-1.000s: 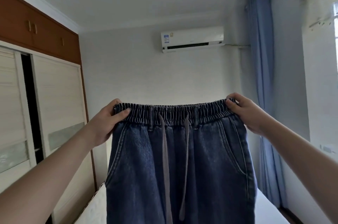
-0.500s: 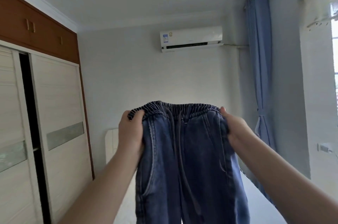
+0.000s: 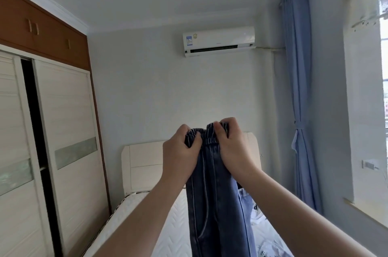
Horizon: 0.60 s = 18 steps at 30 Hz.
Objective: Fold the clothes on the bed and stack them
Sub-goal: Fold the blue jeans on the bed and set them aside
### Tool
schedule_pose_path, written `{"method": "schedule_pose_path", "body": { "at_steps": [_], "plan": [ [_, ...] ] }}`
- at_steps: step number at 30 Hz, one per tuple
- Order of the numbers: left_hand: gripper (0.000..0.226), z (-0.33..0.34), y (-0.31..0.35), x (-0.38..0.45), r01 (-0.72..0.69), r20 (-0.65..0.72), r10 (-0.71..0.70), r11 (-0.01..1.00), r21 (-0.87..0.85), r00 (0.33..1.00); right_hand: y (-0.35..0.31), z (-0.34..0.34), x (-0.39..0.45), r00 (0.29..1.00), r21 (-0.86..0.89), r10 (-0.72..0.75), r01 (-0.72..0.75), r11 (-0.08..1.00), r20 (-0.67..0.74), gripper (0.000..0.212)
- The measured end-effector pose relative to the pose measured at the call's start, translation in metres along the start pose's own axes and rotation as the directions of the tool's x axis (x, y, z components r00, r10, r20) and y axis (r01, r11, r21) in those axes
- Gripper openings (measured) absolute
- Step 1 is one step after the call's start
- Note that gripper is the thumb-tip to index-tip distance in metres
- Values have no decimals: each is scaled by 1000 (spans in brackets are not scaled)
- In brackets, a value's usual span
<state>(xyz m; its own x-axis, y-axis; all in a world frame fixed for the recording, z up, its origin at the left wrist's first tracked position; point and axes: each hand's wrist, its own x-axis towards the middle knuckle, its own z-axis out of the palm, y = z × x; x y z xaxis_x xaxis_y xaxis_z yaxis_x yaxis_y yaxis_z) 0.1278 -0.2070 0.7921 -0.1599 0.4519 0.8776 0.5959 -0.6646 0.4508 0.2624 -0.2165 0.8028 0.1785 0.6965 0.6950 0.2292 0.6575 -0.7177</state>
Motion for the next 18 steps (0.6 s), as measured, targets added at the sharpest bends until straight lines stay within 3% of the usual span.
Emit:
{"method": "schedule_pose_path", "body": {
  "at_steps": [8, 16, 18],
  "plan": [
    [40, -4, -24, -8, 177, 144, -181, 983, 41, 973, 22, 4, -15, 942, -84, 22, 6, 996, 335, 20],
    [35, -10, -17, -16, 51, 201, -72, 993, 108, 977, 17, -10, -16, 927, -248, -6, 107, 963, 376, 11],
    [39, -12, -16, -17, 155, 249, -163, 987, 51, 955, 21, -10, -20, 930, -207, -4, 86, 975, 367, 10]
  ]
}}
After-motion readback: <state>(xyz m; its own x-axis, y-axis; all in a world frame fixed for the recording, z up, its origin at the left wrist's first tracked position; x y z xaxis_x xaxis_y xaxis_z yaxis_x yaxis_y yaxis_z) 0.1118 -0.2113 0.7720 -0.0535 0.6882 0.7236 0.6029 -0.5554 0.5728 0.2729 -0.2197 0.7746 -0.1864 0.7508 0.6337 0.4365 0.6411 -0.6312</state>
